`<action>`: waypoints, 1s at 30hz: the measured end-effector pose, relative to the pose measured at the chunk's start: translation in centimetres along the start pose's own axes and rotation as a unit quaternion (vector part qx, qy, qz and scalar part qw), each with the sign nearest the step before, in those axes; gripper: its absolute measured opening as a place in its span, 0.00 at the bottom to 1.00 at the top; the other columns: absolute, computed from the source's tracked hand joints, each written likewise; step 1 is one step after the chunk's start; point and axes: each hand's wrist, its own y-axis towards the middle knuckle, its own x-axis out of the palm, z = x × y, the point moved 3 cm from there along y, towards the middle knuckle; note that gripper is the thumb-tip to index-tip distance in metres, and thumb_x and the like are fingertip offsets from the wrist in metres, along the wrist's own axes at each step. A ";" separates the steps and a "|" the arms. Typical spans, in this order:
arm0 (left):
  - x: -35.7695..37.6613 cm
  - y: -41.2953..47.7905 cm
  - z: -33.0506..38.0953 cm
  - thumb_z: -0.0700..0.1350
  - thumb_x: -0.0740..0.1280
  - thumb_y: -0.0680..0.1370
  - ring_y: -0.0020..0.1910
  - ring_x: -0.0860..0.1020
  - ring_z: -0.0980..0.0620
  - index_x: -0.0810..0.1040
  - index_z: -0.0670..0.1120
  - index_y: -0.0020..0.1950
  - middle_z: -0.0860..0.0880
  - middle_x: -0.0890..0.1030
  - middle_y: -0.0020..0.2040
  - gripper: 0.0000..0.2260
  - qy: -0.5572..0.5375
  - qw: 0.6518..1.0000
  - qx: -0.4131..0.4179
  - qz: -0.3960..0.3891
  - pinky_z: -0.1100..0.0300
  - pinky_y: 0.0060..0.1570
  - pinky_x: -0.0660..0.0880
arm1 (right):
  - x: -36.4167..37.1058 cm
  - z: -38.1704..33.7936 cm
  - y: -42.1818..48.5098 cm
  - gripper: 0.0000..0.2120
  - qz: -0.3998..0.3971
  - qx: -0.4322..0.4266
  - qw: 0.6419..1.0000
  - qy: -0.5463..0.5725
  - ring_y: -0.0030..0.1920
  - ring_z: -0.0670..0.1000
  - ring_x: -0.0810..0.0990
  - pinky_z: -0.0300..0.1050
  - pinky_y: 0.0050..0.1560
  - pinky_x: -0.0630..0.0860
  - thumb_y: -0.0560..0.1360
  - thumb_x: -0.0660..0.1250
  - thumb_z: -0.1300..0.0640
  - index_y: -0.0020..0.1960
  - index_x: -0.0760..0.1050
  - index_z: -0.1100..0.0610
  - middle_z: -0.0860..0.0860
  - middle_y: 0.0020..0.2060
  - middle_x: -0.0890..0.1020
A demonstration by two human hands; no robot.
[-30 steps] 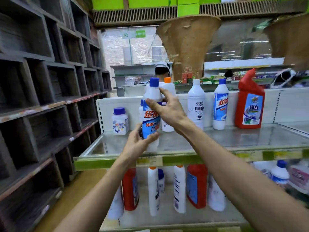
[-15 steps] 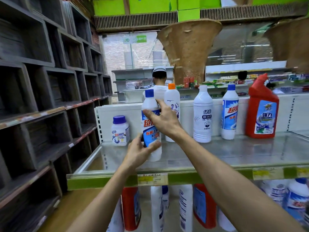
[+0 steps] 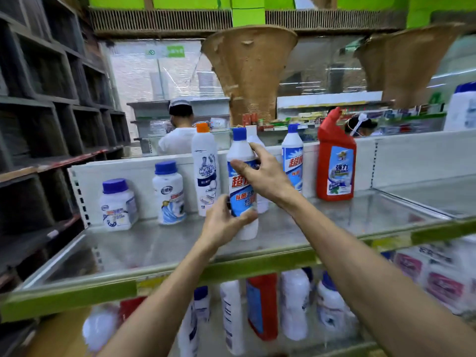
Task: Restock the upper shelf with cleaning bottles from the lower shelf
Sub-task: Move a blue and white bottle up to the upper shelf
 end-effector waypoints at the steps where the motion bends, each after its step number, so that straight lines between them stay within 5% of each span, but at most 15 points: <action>1: 1.4 0.2 0.6 0.53 0.78 0.70 0.47 0.82 0.55 0.77 0.49 0.58 0.52 0.83 0.50 0.21 -0.002 1.000 0.000 -0.005 0.59 0.46 0.80 | -1.4 0.6 0.0 0.25 0.005 0.001 1.000 -0.003 0.54 0.50 0.83 0.55 0.60 0.80 0.74 0.72 0.43 0.68 0.72 0.47 0.47 0.54 0.84; 13: 13.8 2.7 5.5 0.54 0.78 0.70 0.43 0.79 0.61 0.74 0.48 0.58 0.54 0.82 0.49 0.23 0.018 0.999 0.011 -0.033 0.66 0.37 0.73 | -13.4 7.1 1.1 0.28 0.034 0.001 0.999 -0.025 0.56 0.52 0.83 0.59 0.61 0.79 0.74 0.70 0.43 0.72 0.70 0.48 0.49 0.58 0.83; 30: 16.4 6.3 5.3 0.51 0.79 0.69 0.40 0.76 0.67 0.73 0.47 0.59 0.55 0.80 0.49 0.24 0.037 0.999 0.010 0.003 0.73 0.32 0.72 | -14.2 10.2 4.6 0.22 -0.026 0.018 0.999 0.027 0.57 0.52 0.83 0.59 0.60 0.80 0.79 0.68 0.49 0.72 0.68 0.47 0.45 0.54 0.82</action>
